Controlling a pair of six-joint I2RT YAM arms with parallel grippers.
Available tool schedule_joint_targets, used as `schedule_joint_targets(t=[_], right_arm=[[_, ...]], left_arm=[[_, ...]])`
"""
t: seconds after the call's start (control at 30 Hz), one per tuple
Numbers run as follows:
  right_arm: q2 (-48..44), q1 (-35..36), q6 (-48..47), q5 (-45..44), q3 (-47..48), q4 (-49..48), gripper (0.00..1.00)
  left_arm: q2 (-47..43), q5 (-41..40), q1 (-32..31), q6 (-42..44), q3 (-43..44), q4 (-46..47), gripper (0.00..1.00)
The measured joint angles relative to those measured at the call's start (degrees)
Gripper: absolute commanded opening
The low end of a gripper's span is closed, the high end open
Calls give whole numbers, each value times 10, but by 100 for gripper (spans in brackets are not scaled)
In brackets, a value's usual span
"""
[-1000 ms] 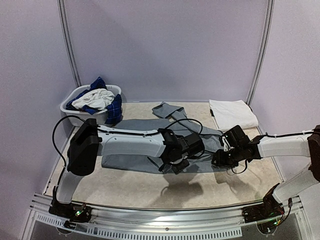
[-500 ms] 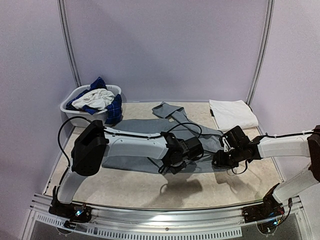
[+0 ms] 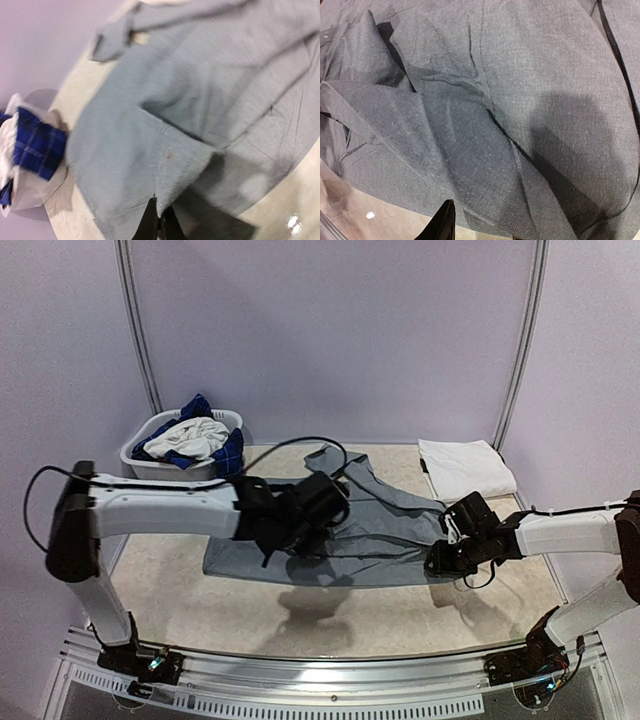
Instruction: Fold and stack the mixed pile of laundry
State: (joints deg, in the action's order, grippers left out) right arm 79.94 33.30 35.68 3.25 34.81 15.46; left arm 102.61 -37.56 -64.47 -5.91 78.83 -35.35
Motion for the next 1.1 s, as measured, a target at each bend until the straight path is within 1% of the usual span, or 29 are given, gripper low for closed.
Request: schedule_joint_targets(t=[0.07,0.13,0.23,0.33,0.43,0.6,0.8,0.93,1.1], right_arm=[[0,0,0,0,0,0,38],[0,0,0,0,0,0,38],[0,0,0,-1,0,0,38],[0,0,0,-2,0,0,38],[0,0,0,-2,0,1,38],[0,0,0,-2,0,5,38],[-11,0,-3,19,1,14,38],[-84,0,-12,91,-1,13,39],[-189,1,-17,201,-12,-20,39]], left_arm=[[-64,-1,12,1,-45,32,0],[-97,-4,24,-2,-80,59,0],[-111,-12,47,-19,-138,83,0],[-116,-21,69,-48,-188,85,0],[-149,-28,87,-81,-225,81,0],[-201,-30,114,-134,-245,73,0],[-204,-31,120,-173,-245,49,0],[-198,-29,125,-185,-243,35,0],[-155,-30,137,-192,-235,34,0]])
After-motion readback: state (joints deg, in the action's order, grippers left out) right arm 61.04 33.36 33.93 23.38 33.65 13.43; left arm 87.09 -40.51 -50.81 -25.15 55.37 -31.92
